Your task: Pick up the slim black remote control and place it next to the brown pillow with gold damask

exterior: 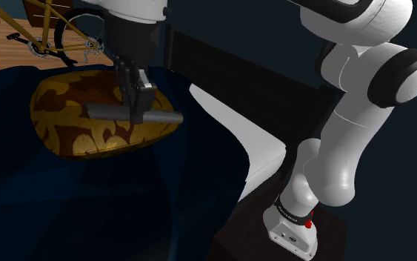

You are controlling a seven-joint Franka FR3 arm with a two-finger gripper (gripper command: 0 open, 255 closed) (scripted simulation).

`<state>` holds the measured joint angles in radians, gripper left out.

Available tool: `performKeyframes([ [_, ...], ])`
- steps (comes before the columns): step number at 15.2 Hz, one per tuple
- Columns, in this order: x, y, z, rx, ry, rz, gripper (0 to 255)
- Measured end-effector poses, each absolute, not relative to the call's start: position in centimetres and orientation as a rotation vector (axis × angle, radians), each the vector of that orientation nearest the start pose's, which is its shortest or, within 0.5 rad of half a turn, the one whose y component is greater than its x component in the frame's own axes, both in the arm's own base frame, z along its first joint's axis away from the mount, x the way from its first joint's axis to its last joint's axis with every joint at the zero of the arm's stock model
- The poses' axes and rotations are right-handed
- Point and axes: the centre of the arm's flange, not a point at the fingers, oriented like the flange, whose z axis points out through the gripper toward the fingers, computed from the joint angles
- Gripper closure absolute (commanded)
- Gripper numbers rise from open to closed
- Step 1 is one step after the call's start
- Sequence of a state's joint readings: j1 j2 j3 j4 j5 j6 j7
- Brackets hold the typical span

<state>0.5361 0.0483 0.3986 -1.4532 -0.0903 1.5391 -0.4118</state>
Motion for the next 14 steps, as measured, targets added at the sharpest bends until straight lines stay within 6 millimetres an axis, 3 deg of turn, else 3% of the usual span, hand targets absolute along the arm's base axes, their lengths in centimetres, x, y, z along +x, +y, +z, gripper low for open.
performKeyframes([
  [2, 34.9, 47.1, 65.2, -2.506, -1.986, -0.093, 255],
  [4, 34.9, 47.7, 64.6, -2.507, -1.985, -0.093, 255],
  [14, 34.9, 47.9, 59.4, -2.508, -1.984, -0.093, 255],
])
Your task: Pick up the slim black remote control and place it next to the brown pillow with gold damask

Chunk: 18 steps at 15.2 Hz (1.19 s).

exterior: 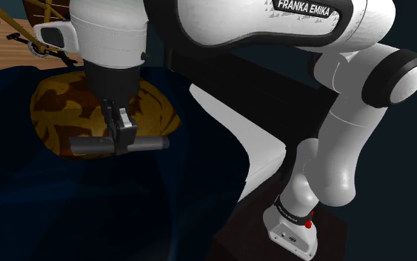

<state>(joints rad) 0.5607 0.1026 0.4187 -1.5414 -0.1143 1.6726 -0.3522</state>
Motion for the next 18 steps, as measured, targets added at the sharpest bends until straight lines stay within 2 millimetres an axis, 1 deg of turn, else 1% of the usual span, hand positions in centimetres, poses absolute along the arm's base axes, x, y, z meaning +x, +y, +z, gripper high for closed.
performKeyframes([
  [6, 35.0, 47.7, 56.1, -2.508, -1.984, -0.093, 255],
  [12, 35.0, 48.0, 53.0, -2.508, -1.984, -0.093, 255],
  [18, 35.0, 47.9, 49.9, -2.508, -1.984, -0.093, 255],
])
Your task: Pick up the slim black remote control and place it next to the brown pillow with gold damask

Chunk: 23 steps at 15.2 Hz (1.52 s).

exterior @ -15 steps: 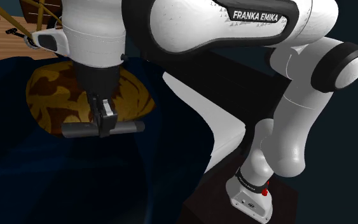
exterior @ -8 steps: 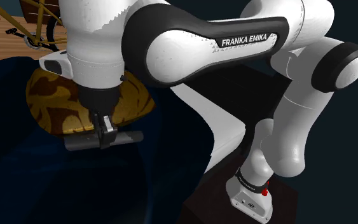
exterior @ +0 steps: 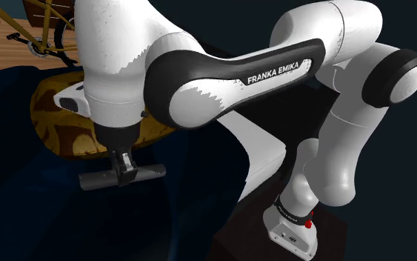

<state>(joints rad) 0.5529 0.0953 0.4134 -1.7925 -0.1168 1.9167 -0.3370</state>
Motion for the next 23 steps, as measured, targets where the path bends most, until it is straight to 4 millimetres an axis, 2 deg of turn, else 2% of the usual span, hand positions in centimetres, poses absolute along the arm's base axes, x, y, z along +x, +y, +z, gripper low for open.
performKeyframes([
  [17, 35.0, 47.8, 41.0, -2.507, -1.983, -0.097, 255],
  [23, 35.0, 47.9, 40.4, -2.507, -1.984, -0.097, 255],
])
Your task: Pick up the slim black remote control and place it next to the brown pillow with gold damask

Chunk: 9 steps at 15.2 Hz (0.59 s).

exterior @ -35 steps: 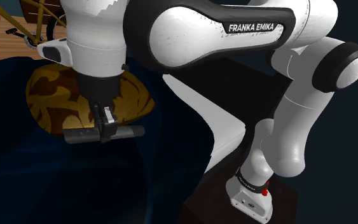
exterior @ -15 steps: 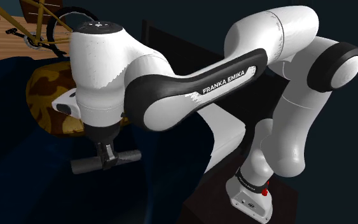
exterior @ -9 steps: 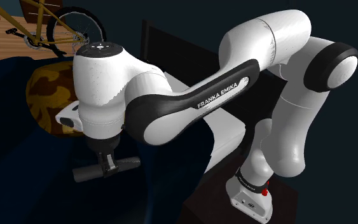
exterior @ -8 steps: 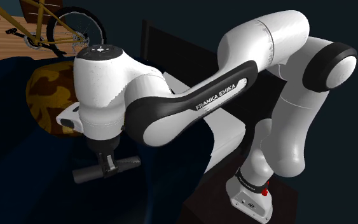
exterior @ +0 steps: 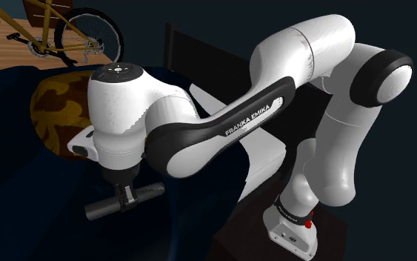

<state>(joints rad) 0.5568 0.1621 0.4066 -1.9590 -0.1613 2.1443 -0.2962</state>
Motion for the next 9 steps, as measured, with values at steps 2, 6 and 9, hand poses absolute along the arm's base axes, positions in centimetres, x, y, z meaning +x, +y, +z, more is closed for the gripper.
performKeyframes([
  [2, 35.0, 47.8, 40.3, -2.507, -1.984, -0.095, 0],
  [6, 35.0, 47.8, 40.3, -2.508, -1.984, -0.094, 0],
  [9, 34.8, 48.0, 42.0, -2.507, -1.983, -0.096, 0],
])
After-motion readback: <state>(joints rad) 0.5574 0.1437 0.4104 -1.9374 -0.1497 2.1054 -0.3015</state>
